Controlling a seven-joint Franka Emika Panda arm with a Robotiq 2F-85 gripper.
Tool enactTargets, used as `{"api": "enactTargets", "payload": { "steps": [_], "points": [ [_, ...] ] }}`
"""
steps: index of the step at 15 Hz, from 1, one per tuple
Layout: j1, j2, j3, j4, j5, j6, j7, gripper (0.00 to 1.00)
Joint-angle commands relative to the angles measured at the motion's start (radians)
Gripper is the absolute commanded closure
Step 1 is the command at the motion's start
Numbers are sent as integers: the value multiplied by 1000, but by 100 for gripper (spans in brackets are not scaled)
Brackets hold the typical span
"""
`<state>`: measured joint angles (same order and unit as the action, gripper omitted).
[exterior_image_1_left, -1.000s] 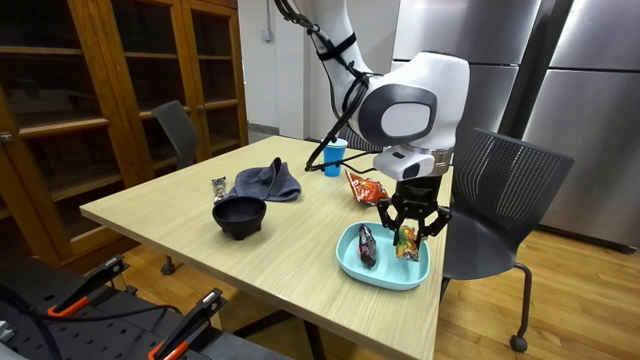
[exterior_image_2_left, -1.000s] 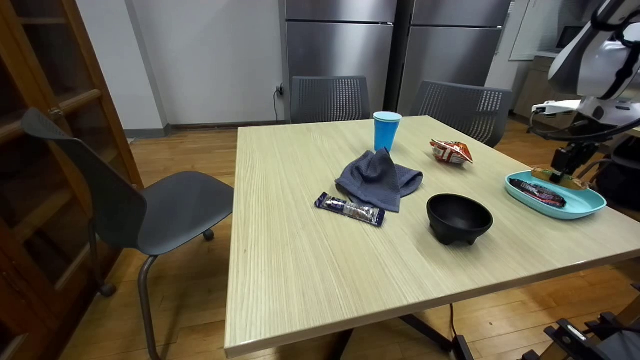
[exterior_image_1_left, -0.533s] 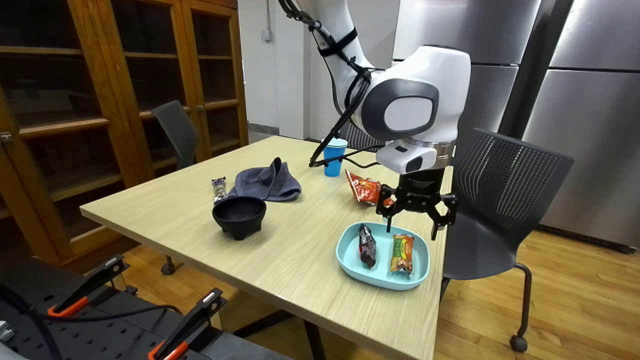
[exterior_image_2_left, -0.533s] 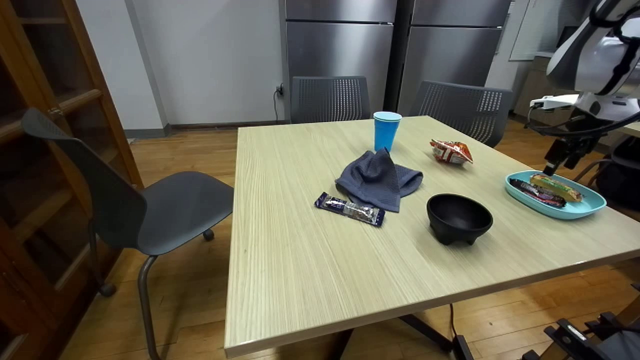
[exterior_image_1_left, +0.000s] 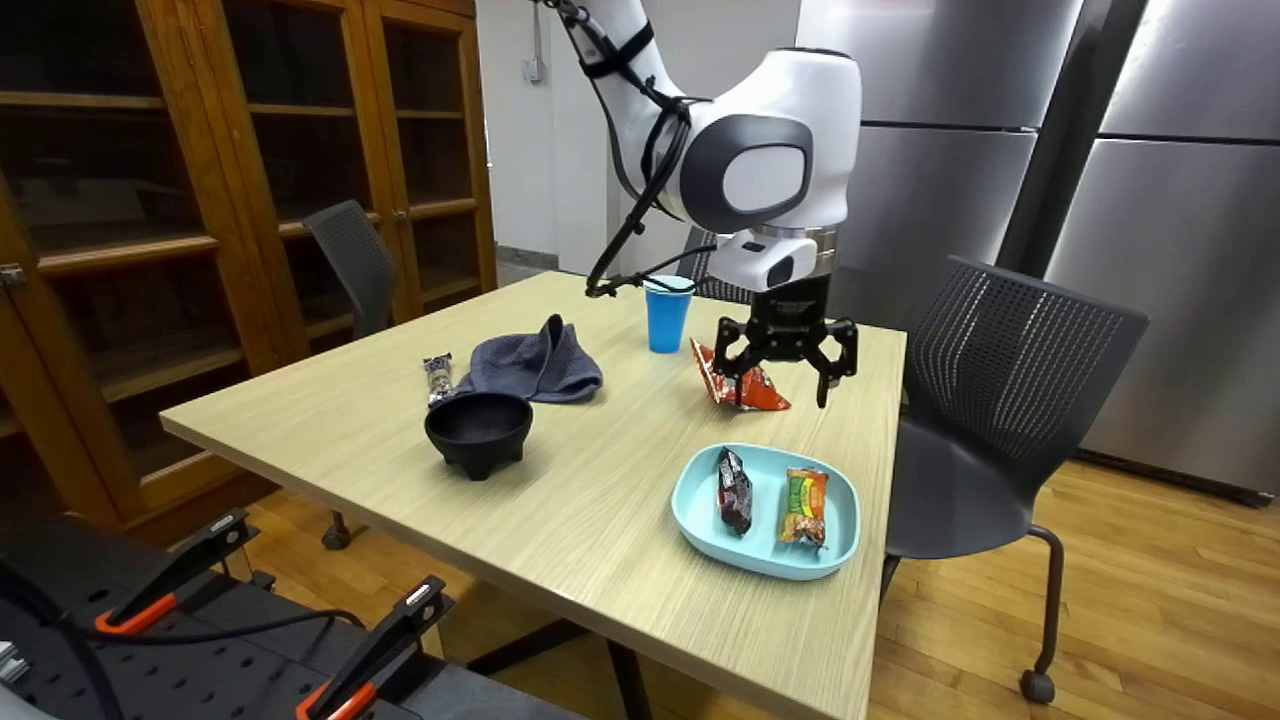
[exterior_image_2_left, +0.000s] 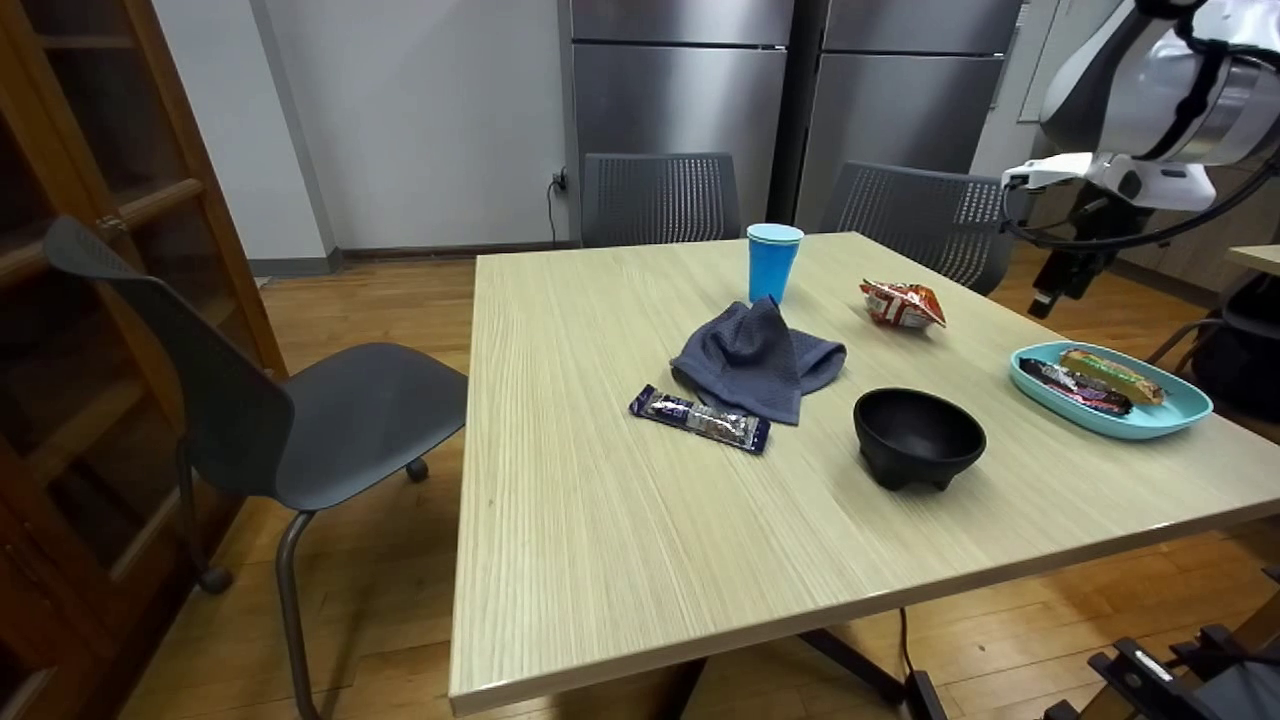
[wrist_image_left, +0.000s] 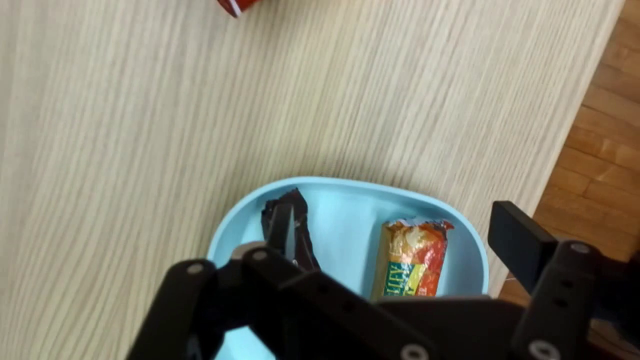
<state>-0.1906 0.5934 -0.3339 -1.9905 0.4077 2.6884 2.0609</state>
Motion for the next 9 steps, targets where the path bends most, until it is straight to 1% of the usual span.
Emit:
{"api": "enactTargets", "payload": {
  "steps": [1,3,5,9],
  "points": [
    [51,-78,20,-65,-56,40,-1,0],
    [85,-97,31,-80,-77,51,2,0],
    [135,-118,31,-88,-108,44,24,0],
    [235,-153,29,-122,-176,70,64,0]
  ]
}}
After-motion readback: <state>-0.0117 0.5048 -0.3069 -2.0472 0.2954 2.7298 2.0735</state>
